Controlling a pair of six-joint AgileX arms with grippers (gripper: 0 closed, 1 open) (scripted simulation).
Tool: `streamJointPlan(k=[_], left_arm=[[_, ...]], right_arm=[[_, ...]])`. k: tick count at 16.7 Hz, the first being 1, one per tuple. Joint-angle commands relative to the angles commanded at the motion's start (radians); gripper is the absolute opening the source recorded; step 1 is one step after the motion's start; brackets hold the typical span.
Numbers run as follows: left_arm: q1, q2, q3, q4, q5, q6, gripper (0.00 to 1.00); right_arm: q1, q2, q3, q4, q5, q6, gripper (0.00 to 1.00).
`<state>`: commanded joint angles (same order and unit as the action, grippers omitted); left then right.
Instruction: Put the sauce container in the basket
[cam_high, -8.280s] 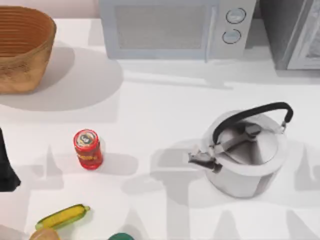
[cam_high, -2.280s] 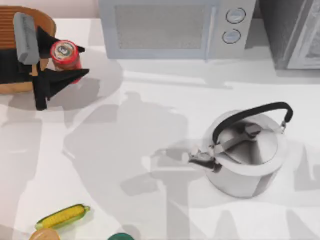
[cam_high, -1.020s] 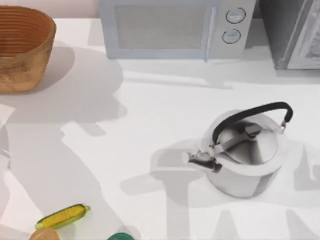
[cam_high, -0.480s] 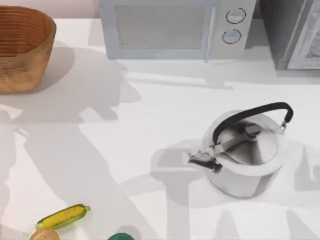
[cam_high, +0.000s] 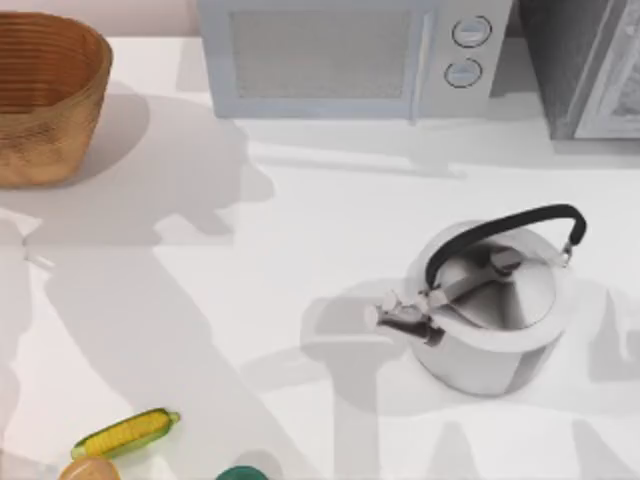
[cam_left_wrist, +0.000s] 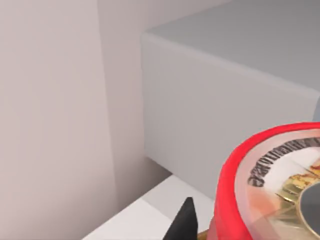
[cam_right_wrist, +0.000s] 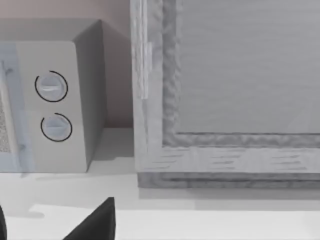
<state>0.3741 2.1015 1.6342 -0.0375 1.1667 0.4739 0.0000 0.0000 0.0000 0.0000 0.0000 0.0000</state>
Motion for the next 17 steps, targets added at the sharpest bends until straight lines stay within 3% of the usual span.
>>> streamJointPlan(k=[11,17], left_arm=[[0.000,0.000,0.000,0.000,0.000,0.000,0.98],[0.000,0.000,0.000,0.000,0.000,0.000,1.00]], right_arm=[[0.000,0.000,0.000,0.000,0.000,0.000,1.00],[0.000,0.000,0.000,0.000,0.000,0.000,1.00]])
